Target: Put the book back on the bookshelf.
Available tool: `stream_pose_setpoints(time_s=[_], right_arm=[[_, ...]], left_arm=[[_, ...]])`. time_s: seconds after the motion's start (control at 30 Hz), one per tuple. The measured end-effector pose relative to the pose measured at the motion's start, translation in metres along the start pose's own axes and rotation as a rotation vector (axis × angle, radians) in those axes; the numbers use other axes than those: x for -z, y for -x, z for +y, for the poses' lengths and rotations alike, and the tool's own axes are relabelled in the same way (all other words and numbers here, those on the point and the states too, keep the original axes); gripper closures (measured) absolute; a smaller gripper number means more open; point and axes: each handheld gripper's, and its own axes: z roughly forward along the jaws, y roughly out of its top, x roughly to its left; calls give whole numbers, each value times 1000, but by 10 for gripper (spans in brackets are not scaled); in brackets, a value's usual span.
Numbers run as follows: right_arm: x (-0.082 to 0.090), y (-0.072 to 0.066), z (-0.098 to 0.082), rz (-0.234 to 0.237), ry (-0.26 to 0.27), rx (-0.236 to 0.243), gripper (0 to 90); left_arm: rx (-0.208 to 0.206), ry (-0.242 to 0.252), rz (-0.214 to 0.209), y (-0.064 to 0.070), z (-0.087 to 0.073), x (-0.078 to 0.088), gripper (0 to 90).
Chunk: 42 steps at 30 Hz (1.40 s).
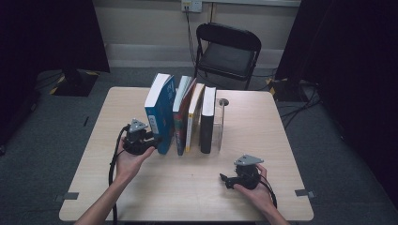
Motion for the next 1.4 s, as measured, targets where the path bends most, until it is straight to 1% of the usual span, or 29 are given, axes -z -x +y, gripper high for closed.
stream_pose_setpoints(time_s=[0.13, 0.17, 0.27, 0.37, 0.4, 0.47, 0.7, 0.77, 0.93, 1.03, 1.07, 1.13, 1.17, 1.23, 1.37, 1.4], right_arm=[[0, 0, 0, 0, 0, 1, 144], [0, 0, 0, 0, 0, 0, 144], [0, 0, 0, 0, 0, 0, 144], [0, 0, 0, 0, -1, 0, 144], [0, 0, 0, 0, -1, 0, 144], [0, 0, 0, 0, 0, 1, 144], [0, 0, 0, 0, 0, 1, 144], [0, 0, 0, 0, 0, 1, 144], [0, 0, 0, 1, -1, 0, 144], [0, 0, 0, 0, -1, 0, 144], [0, 0, 0, 0, -1, 0, 144], [0, 0, 0, 1, -1, 0, 144], [0, 0, 0, 1, -1, 0, 144], [0, 0, 0, 1, 0, 1, 144], [0, 0, 0, 1, 0, 1, 144], [0, 0, 0, 1, 0, 1, 144]], left_arm=[[11, -6, 0, 1, 0, 0, 589], [24, -8, 1, 1, 0, 1, 591], [35, -9, 4, 2, 0, 1, 595], [36, -11, 5, 2, 0, 1, 597], [46, -15, 6, 3, -1, 2, 598], [43, -17, 7, 3, -1, 2, 599], [65, -17, 14, 5, -1, 2, 601], [86, -13, 20, 8, -1, 1, 602], [79, -14, 12, 10, -1, 0, 601], [79, -11, 20, 11, -1, 0, 600], [63, -8, 23, 12, -2, 0, 600], [67, -7, 26, 12, -2, 0, 600], [67, -12, 19, 10, -1, 1, 600], [72, -4, 25, 9, -1, 1, 596], [73, -1, 23, 6, -1, 2, 584], [77, 7, 20, 5, -1, 3, 576]])
